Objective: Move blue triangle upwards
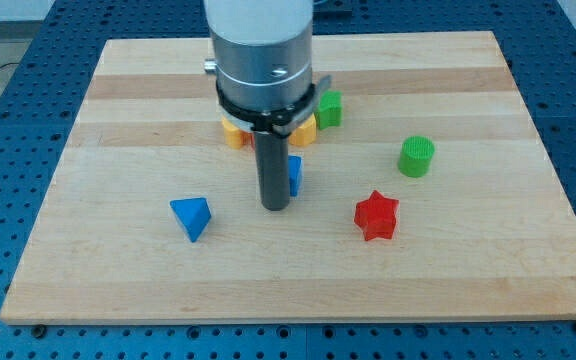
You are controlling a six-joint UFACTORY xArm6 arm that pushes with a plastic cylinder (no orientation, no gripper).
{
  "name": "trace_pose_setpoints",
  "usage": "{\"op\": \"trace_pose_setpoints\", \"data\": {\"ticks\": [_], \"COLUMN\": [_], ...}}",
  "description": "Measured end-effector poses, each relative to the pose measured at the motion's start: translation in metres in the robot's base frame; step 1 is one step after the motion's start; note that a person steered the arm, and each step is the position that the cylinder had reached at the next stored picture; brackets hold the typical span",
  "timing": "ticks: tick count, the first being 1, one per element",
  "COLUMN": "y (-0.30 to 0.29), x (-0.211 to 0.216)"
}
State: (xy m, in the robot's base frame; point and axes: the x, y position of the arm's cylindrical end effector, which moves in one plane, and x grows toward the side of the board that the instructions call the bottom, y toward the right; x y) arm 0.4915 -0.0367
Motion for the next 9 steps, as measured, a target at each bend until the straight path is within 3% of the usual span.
{"op": "trace_pose_setpoints", "data": {"ticks": [2,5,6,7,9], "y": [-0.002,-0.012,-0.065,-0.096,-0.073], "x": [-0.029,0.067,0.088,0.074,0.021]}}
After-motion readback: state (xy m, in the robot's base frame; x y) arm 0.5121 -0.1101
